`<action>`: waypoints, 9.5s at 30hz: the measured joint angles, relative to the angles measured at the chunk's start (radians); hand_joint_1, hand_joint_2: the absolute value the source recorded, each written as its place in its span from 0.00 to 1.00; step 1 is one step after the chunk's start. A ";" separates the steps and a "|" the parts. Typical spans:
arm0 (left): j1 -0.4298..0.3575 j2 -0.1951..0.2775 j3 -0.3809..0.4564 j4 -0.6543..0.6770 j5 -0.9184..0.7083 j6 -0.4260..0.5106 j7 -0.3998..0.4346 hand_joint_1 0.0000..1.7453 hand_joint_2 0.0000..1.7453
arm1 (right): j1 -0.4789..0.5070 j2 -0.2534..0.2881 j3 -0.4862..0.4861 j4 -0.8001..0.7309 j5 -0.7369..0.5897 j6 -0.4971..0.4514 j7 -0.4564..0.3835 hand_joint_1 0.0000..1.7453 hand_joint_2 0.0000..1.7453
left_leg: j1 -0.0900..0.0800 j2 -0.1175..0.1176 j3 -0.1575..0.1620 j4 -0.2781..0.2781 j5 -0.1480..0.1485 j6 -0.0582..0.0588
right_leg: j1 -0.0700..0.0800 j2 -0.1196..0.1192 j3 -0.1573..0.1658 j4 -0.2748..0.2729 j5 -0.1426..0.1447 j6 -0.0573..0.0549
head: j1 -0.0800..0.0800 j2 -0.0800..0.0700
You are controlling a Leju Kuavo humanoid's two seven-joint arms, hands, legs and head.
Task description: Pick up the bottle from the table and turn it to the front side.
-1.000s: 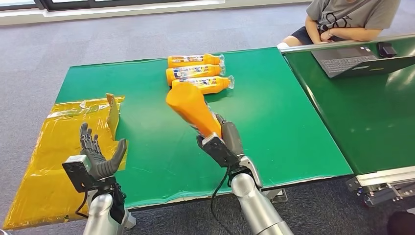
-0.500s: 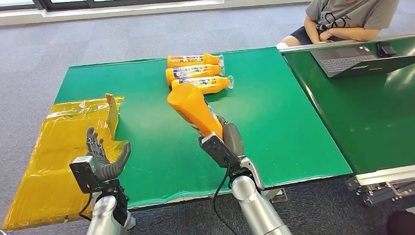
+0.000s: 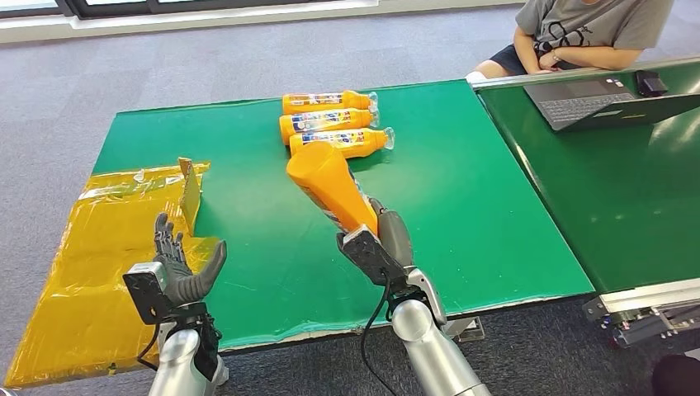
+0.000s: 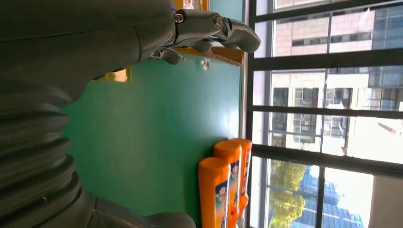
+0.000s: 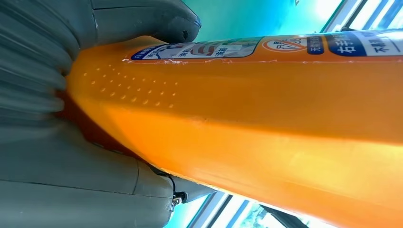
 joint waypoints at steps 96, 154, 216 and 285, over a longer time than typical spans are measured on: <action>-0.350 -0.033 -0.493 0.143 -0.147 -0.528 0.291 0.00 1.00 | -0.006 0.008 -0.041 0.117 -0.156 -0.006 -0.040 1.00 1.00 | 0.000 0.000 0.000 0.000 0.000 0.000 | 0.000 0.001 -0.001 0.000 0.001 0.000 | 0.000 0.000; -0.470 -0.075 -0.422 0.335 -0.128 -0.188 0.326 0.00 1.00 | -0.051 0.017 -0.034 0.208 -0.130 -0.021 -0.008 1.00 1.00 | 0.000 -0.001 -0.001 0.000 0.001 -0.001 | 0.000 -0.001 -0.001 0.001 0.001 0.000 | 0.000 0.000; -0.474 -0.075 -0.406 0.315 -0.104 -0.403 0.372 1.00 1.00 | -0.037 0.017 -0.035 0.214 -0.129 -0.029 -0.020 1.00 1.00 | 0.000 -0.001 -0.001 0.000 0.001 -0.001 | 0.000 -0.001 -0.001 0.001 0.001 0.000 | 0.000 0.000; -0.414 -0.055 -0.348 0.107 -0.832 0.485 0.346 1.00 1.00 | -0.015 0.016 -0.067 0.207 -0.133 -0.055 -0.004 0.00 1.00 | 0.000 0.000 -0.001 0.000 0.001 -0.001 | 0.000 0.000 -0.001 0.001 0.001 0.000 | 0.000 0.000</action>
